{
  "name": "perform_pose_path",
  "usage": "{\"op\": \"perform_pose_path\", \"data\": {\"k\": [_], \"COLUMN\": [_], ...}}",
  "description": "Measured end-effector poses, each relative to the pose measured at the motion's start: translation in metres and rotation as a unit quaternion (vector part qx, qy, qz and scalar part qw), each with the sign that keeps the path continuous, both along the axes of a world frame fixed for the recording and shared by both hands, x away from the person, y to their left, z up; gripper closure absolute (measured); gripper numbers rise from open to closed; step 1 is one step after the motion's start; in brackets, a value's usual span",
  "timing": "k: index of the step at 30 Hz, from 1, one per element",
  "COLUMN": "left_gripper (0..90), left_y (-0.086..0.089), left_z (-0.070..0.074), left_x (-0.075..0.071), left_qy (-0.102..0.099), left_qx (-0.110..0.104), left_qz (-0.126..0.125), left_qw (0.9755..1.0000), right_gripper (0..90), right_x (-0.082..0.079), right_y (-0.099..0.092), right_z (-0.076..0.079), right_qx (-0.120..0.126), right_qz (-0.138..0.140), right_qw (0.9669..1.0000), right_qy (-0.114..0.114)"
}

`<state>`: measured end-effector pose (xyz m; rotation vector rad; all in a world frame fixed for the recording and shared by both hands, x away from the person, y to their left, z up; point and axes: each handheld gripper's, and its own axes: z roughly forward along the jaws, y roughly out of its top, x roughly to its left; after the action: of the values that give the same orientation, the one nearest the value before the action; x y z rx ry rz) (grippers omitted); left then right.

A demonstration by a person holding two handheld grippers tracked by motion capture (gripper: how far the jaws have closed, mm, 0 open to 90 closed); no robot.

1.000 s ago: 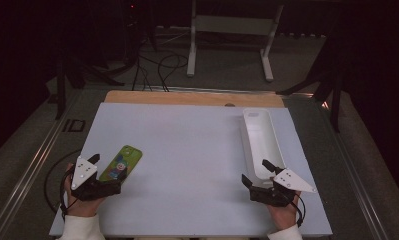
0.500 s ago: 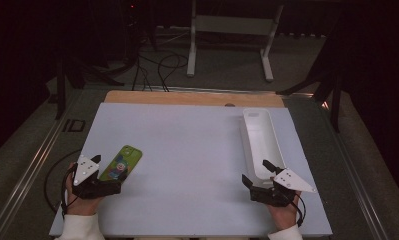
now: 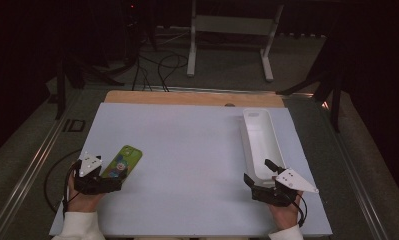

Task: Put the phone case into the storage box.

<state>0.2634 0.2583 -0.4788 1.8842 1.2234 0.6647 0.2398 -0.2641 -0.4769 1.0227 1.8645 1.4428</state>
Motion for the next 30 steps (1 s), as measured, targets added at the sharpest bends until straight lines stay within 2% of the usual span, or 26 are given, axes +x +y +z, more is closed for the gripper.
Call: {"op": "perform_pose_path", "data": {"k": [8,15,25,30], "left_gripper": [0.0,0.0,0.0,0.0], "left_y": [0.001,0.002,0.001,0.001], "left_z": [-0.007,-0.012,-0.022,-0.025], "left_x": [0.012,0.018,0.030,0.034], "left_qy": [0.037,0.056,0.096,0.108], "left_qx": [0.010,0.017,0.032,0.033], "left_qz": [0.006,0.011,0.012,0.011], "left_qw": [0.9992,0.9982,0.9948,0.9935], "right_gripper": [9.6,9.6,9.6,9.6], "right_x": [0.000,0.000,0.000,0.000], "right_y": [-0.001,-0.001,-0.001,0.000], "right_z": [0.000,0.000,0.000,0.000], "right_qx": [0.001,0.001,0.001,0.000], "right_qz": [-0.001,-0.002,-0.002,-0.002], "right_qw": [1.0000,1.0000,1.0000,1.0000], "right_qy": [0.001,0.001,-0.001,0.000]}}
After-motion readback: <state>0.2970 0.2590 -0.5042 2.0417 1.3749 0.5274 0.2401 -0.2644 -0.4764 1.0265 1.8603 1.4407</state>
